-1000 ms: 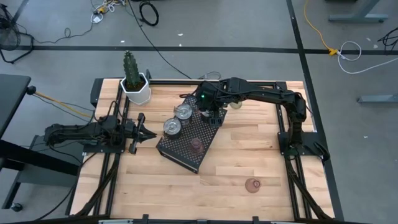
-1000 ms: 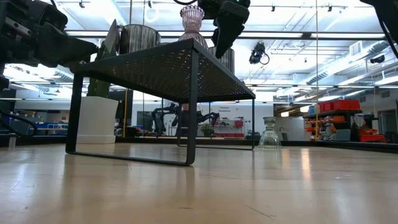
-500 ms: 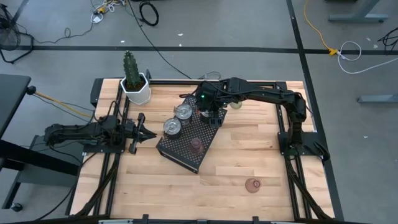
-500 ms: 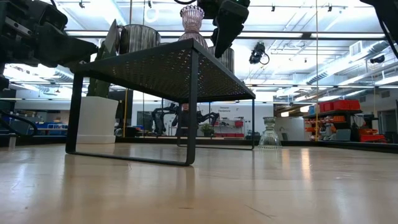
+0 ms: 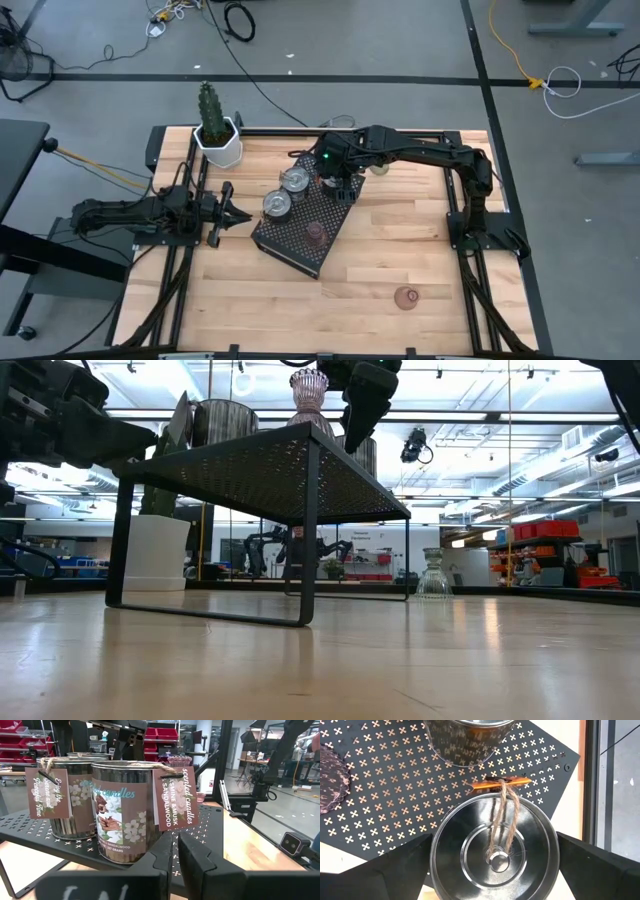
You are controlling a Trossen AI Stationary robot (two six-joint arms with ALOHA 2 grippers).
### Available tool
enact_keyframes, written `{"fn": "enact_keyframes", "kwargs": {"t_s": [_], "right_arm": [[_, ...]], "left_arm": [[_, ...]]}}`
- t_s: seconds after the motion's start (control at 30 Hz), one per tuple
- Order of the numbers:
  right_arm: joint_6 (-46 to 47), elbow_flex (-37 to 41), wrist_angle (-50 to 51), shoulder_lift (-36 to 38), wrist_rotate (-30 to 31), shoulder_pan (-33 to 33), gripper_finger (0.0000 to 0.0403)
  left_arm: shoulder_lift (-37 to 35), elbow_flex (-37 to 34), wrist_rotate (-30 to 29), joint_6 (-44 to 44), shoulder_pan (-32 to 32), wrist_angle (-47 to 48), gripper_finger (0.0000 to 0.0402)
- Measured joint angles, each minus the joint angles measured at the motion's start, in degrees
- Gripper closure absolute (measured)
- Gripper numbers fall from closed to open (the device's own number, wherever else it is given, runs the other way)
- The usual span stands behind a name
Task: Pick & Place candle stick holders
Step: Put the silver scented candle on the shelf
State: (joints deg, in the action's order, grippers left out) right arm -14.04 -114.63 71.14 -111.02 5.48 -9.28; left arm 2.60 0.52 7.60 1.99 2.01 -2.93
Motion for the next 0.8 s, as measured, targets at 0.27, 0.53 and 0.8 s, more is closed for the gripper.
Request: {"fn": "enact_keyframes", "kwargs": {"t_s": [0.27, 0.53, 0.8], "right_arm": [[0.9, 0.0, -0.2, 0.0, -0.4, 0.0, 0.0003], [1.2, 0.1, -0.4, 0.0, -3.0, 0.0, 0.0003], [2.6, 0.1, -0.5, 0.0, -6.2, -1.7, 0.0003]], "left_arm": [[0.0, 0.0, 0.0, 0.0, 0.0, 0.0, 0.0367], [0.0, 0.0, 0.0, 0.0, 0.0, 0.0, 0.0367], [0.0, 0.0, 0.0, 0.0, 0.0, 0.0, 0.0367]]}}
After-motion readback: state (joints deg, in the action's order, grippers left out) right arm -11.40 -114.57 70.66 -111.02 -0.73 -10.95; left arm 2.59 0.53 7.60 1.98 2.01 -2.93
